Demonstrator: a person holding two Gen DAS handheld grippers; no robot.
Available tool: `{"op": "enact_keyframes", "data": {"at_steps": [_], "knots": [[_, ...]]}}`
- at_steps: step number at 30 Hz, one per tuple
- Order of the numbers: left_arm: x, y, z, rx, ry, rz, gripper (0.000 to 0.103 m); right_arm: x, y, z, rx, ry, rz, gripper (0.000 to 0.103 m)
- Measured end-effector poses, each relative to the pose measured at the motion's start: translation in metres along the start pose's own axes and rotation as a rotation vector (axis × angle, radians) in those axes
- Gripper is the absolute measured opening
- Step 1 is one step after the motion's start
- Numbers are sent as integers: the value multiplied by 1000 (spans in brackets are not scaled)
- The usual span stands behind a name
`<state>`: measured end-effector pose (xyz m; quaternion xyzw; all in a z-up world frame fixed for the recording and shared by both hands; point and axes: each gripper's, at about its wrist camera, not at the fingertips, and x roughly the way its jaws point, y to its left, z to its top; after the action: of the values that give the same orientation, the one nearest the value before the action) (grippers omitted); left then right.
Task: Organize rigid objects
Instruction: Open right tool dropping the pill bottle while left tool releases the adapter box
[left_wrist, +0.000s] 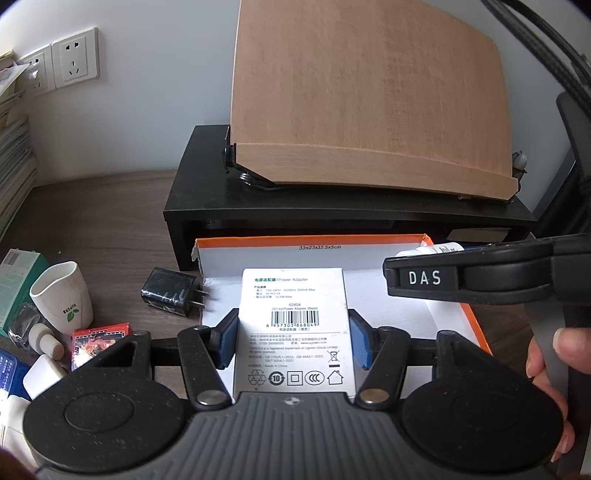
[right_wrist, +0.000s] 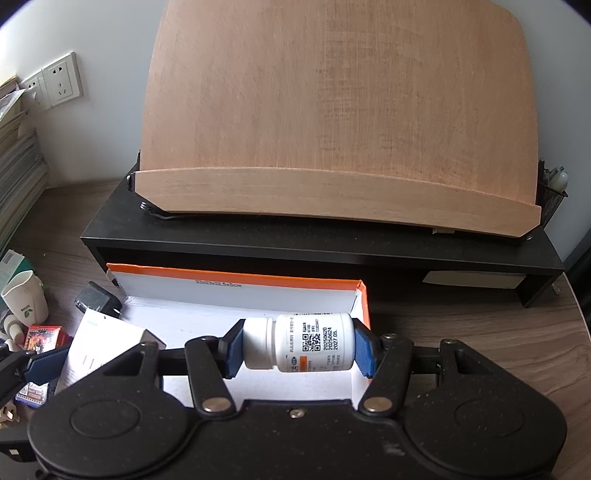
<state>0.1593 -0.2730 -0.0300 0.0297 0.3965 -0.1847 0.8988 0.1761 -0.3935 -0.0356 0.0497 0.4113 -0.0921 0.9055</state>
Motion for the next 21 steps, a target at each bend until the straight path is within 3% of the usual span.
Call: {"op": "enact_keyframes", "data": {"at_steps": [10, 15, 17, 21], "knots": [[5, -2, 0, 4, -1, 2, 60, 4, -2, 0, -1, 0, 7, 70], [10, -4, 3, 2, -13, -11, 60, 6, -11, 0, 30, -59, 78, 70], [12, -5, 5, -4, -18, -21, 60, 3, -14, 0, 31, -79, 78, 76], [15, -8, 7, -15, -16, -49, 60, -10, -15, 2, 27, -102, 75, 76]]}}
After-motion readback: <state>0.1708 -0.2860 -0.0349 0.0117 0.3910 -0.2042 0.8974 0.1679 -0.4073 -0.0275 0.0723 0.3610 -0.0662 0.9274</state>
